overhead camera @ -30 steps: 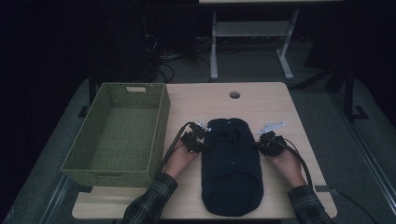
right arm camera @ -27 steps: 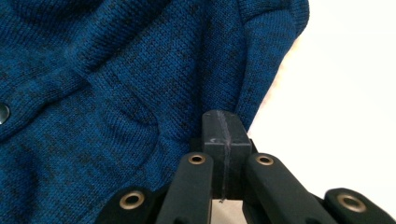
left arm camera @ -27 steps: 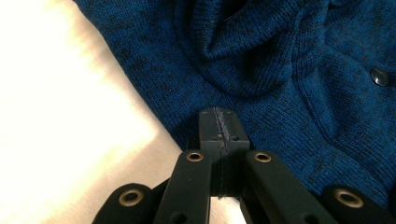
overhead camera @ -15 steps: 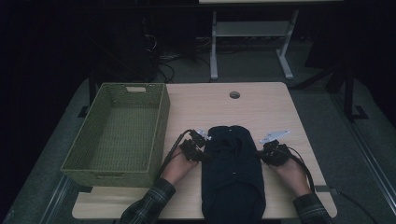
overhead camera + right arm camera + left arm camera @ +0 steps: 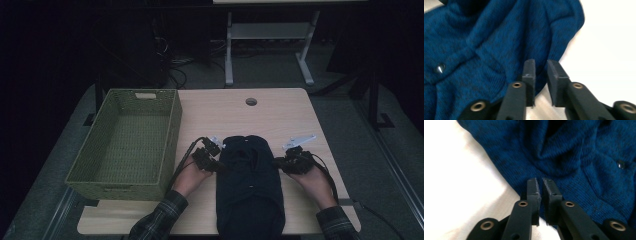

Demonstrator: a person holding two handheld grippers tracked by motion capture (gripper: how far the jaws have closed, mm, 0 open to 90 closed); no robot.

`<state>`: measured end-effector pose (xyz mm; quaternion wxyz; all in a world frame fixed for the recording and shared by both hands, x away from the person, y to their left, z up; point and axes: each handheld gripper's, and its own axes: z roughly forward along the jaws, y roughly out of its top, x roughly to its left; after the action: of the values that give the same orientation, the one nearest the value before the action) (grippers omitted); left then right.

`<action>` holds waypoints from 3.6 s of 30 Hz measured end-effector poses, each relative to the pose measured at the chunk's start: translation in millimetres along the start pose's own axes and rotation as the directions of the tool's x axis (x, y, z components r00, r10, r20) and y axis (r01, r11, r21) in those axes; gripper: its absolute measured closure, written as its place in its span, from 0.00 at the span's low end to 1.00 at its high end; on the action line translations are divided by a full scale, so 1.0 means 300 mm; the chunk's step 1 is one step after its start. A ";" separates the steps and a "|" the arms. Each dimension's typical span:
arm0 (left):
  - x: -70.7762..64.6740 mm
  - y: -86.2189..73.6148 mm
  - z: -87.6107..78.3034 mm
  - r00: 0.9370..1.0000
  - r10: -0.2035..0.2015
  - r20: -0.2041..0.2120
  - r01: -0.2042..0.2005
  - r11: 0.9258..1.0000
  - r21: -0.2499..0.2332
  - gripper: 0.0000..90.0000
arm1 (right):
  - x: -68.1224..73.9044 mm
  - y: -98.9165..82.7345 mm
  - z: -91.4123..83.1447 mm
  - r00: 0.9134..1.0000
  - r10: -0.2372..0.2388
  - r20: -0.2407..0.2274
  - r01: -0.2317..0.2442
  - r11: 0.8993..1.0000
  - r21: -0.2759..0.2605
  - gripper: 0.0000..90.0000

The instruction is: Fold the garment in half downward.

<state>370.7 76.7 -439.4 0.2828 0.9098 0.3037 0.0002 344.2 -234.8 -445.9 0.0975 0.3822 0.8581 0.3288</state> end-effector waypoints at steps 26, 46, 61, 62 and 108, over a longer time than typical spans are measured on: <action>0.174 0.184 -0.004 0.994 -0.053 -0.096 0.046 0.996 -0.078 0.60 | -0.126 0.207 0.070 0.999 0.021 -0.024 -0.023 0.997 -0.073 0.73; 0.224 0.168 0.105 0.996 0.009 -0.086 -0.011 1.000 -0.022 0.53 | -0.186 0.171 0.198 0.995 0.065 -0.073 -0.065 0.998 0.006 0.73; 0.211 0.162 0.112 0.999 0.037 -0.029 -0.039 0.998 -0.055 0.80 | -0.182 0.172 0.205 0.992 0.065 -0.106 -0.064 0.998 0.011 0.90; 0.212 0.162 0.110 0.999 0.044 -0.030 -0.046 0.998 -0.048 0.81 | -0.179 0.174 0.204 0.993 0.056 -0.099 -0.055 0.998 0.014 0.90; 0.150 0.374 -0.268 0.973 0.090 -0.212 -0.140 0.963 -0.232 0.90 | -0.132 0.424 -0.105 0.991 -0.078 0.108 0.098 0.976 -0.195 0.93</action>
<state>455.5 69.3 -321.8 0.3609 0.8794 0.2744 0.1453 433.7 -216.0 -343.9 0.1927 0.3477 0.8309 0.3893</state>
